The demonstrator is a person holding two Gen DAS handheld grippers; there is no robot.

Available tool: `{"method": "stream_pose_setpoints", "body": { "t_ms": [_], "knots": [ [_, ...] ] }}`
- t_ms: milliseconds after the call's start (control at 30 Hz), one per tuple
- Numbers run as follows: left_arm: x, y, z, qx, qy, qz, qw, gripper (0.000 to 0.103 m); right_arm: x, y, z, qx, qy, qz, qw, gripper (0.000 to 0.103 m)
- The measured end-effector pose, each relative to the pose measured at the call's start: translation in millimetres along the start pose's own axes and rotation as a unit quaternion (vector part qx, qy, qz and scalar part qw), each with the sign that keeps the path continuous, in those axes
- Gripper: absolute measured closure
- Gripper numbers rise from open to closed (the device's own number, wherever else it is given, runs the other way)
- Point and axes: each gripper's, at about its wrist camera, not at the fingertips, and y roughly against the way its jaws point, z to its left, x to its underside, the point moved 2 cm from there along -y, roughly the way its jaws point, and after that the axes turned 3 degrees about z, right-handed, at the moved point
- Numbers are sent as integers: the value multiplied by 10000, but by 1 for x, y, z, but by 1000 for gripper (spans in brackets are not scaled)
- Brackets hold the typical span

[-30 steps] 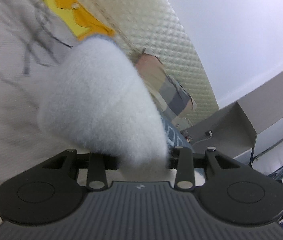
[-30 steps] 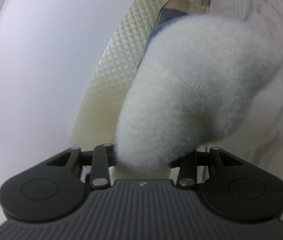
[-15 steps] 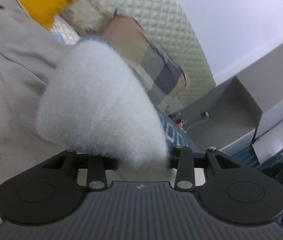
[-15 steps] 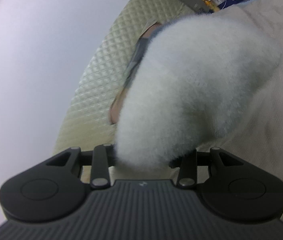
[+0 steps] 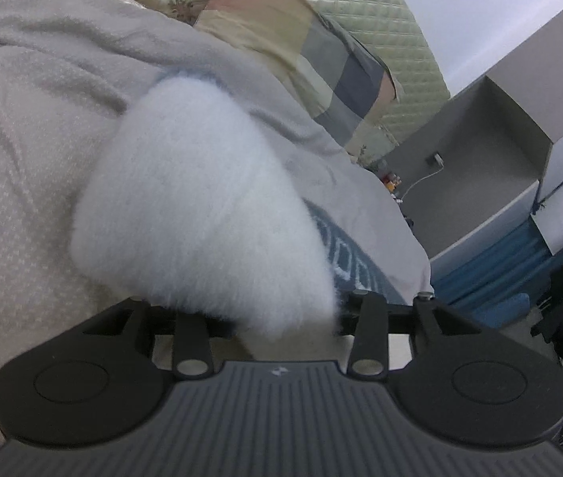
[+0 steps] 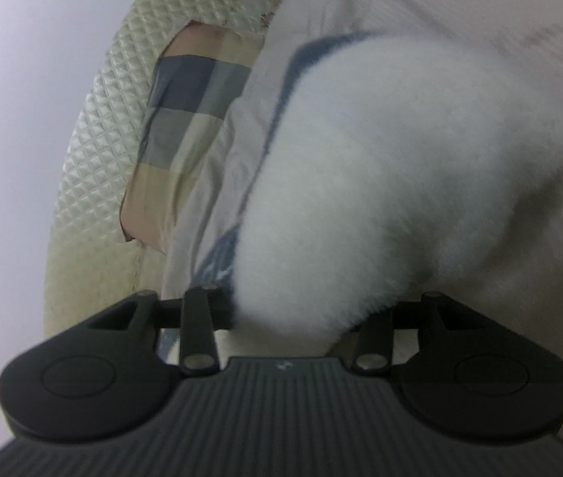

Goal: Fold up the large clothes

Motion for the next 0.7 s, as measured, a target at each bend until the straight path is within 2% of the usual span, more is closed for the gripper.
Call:
{"method": "stream_pose_setpoints", "body": {
  "t_ms": [133, 233, 300, 400, 467, 533, 600, 700],
  "knots": [
    [20, 1, 8, -103, -129, 50, 9999, 49, 12, 7, -18, 146, 16, -1, 9999, 46],
    [28, 12, 8, -175, -77, 202, 9996, 40, 18, 16, -25, 219, -103, -53, 9997, 42],
    [31, 21, 11, -169, -53, 345, 9992, 28, 22, 25, -21, 399, -52, -30, 9992, 39],
    [34, 44, 7, -519, -304, 363, 9975, 27, 34, 51, -7, 756, 364, -126, 9964, 39],
    [35, 64, -2, -735, -507, 402, 9952, 27, 43, 72, 3, 831, 656, -141, 9943, 39],
    [35, 83, -18, -987, -883, 581, 9895, 27, 50, 93, 17, 893, 883, -172, 9919, 39],
    [33, 107, -39, -1169, -1270, 530, 9836, 27, 56, 118, 33, 904, 1094, -273, 9895, 39],
    [28, 152, -73, -1128, -1559, 298, 9809, 27, 67, 161, 65, 865, 1488, -572, 9834, 39]
  ]
}}
